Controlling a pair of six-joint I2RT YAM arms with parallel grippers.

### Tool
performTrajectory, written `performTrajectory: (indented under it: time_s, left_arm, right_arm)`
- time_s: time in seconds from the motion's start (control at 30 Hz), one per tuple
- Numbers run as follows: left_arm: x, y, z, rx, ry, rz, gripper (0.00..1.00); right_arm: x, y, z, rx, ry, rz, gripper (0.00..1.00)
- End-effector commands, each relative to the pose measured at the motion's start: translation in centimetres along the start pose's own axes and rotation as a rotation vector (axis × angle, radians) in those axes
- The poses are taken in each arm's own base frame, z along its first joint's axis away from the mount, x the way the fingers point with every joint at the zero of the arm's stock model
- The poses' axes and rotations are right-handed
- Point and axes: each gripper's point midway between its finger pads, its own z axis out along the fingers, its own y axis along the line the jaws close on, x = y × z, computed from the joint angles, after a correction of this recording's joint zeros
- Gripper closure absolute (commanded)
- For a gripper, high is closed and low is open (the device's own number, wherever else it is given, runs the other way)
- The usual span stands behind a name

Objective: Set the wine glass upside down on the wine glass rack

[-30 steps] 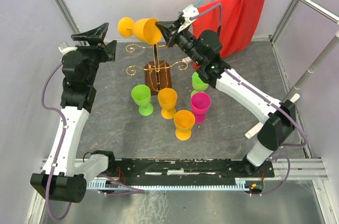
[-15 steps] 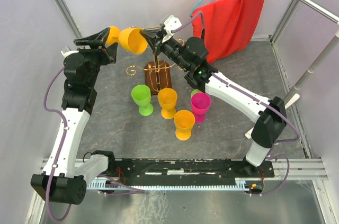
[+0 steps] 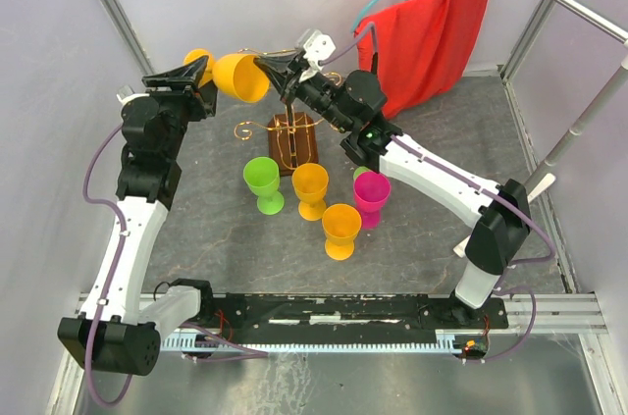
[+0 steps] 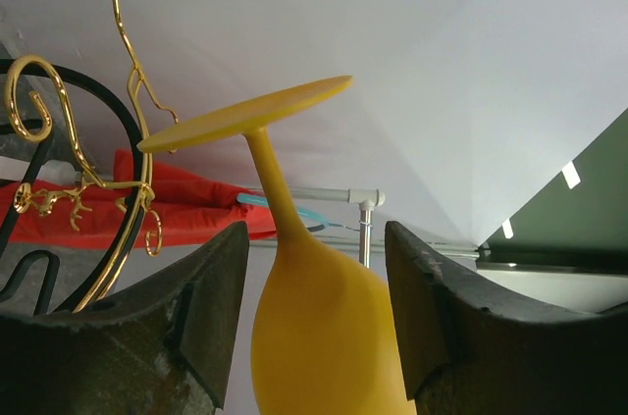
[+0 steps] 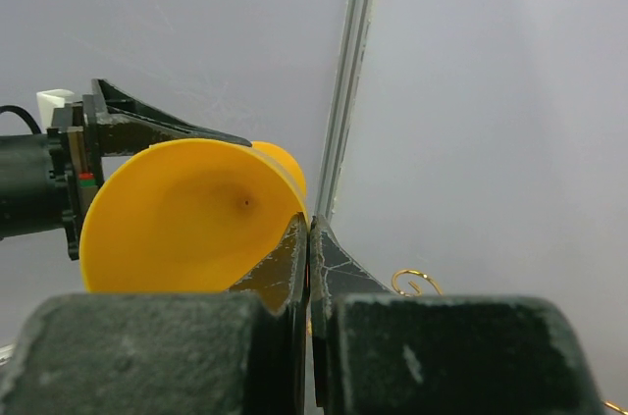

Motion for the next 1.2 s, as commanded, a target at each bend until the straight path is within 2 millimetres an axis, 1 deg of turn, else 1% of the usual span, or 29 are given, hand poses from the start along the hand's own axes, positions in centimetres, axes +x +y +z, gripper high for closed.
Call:
performTrajectory:
  time_s: [0.0,0.17,0.33,0.4,0.5,0.57,0.63,0.7,0.73,0.77,0.87,0.93,1.0,1.1,1.17]
  left_arm:
    - [0.4,-0.6,0.3,0.028,0.022,-0.033,0.37]
    - [0.5,-0.3,0.7,0.023,0.025,-0.033,0.45]
    - [0.7,-0.2,1.2,0.028,0.039,-0.033,0.55]
    - [0.8,-0.3,1.4,0.028,0.044,-0.057,0.61]
    - [0.8,-0.2,1.7,0.029,0.048,-0.057,0.74]
    - [0.8,-0.2,1.9,0.032,0.049,-0.051,0.80]
    - [0.9,-0.2,2.2,0.038,0.052,-0.044,0.84]
    - [1.1,-0.4,2.4,0.045,0.061,-0.043,0.88]
    - [1.1,-0.5,2.5,0.049,0.063,-0.015,0.90]
    - [1.2,-0.5,2.7,0.051,0.067,-0.006,0.92]
    - [1.3,-1.3,3.3,0.089,0.075,0.036,0.97]
    - [1.0,-2.0,4.0,0.119,0.076,0.077,0.97]
    - [0.6,-2.7,4.9,0.149,0.085,0.127,0.97]
    - [-0.8,-4.1,6.4,0.213,0.088,0.228,0.97]
    - [-2.0,-5.0,7.3,0.248,0.084,0.306,0.97]
  right_arm:
    - [-4.6,0.7,0.0,-0.028,-0.117,-0.005,0.99]
    - [-4.3,1.0,0.0,-0.035,-0.111,-0.002,0.99]
    - [-3.9,1.2,0.0,-0.039,-0.098,-0.012,0.99]
    - [-3.7,1.1,0.0,-0.031,-0.089,-0.020,0.99]
    - [-3.5,0.9,0.0,-0.023,-0.081,-0.027,0.99]
    - [-3.4,1.0,0.0,-0.024,-0.079,-0.029,0.98]
    - [-3.4,1.0,0.0,-0.028,-0.077,-0.029,0.96]
    - [-3.4,0.9,-0.1,-0.024,-0.074,-0.030,0.88]
    - [-3.4,0.9,-0.1,-0.021,-0.071,-0.032,0.84]
    - [-3.4,0.8,-0.2,-0.017,-0.066,-0.035,0.77]
    - [-3.3,0.4,-0.8,0.001,-0.041,-0.056,0.54]
    - [-3.1,0.1,-1.6,0.018,-0.007,-0.070,0.40]
    - [-2.9,-0.3,-2.6,0.038,0.035,-0.089,0.28]
    - [-2.5,-1.2,-4.4,0.090,0.097,-0.121,0.21]
    - [-2.8,-2.1,-5.9,0.132,0.132,-0.148,0.17]
